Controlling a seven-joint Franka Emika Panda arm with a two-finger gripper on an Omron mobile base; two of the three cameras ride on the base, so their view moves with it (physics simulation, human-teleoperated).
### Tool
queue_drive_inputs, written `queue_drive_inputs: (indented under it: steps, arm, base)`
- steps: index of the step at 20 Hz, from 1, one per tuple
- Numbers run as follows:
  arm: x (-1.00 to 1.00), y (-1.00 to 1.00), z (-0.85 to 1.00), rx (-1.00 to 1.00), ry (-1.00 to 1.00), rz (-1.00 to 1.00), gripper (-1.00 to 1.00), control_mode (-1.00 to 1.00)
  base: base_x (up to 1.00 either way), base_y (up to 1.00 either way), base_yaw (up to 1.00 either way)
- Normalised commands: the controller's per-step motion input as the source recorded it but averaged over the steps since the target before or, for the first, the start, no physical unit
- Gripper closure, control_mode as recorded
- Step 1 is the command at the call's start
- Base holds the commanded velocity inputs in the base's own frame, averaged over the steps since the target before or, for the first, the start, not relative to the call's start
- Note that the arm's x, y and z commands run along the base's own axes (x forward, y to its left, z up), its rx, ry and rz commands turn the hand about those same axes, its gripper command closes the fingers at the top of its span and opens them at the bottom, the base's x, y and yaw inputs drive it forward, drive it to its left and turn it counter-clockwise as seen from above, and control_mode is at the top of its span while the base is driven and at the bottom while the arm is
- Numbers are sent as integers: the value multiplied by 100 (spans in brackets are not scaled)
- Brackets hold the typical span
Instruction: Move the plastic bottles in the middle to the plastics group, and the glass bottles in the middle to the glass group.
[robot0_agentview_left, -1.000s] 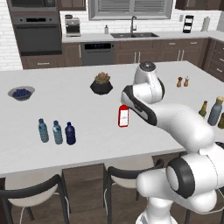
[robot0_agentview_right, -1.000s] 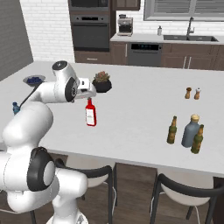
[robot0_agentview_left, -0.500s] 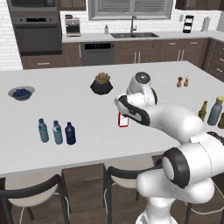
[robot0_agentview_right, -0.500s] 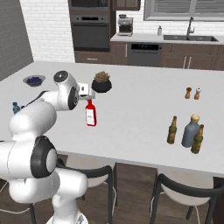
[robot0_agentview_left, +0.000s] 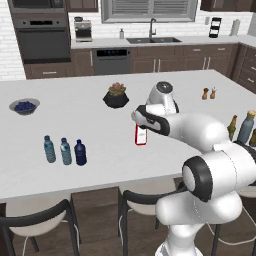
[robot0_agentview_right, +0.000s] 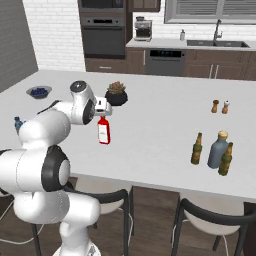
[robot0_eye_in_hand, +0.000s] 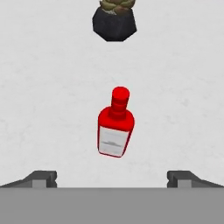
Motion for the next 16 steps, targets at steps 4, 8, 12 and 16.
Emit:
queue_drive_inputs:
  steps: [4,8,12,16]
  arm:
    - [38,0,-32,0,13,0,-100,-100]
    - [26,0,-20,0,2,0,-100,-100]
    - [13,0,-13,0,0,0,-100,-100]
    - [18,0,-16,0,-2,0,-100,-100]
  base:
    - [0,0,0]
    - [0,0,0]
    - [0,0,0]
    - [0,0,0]
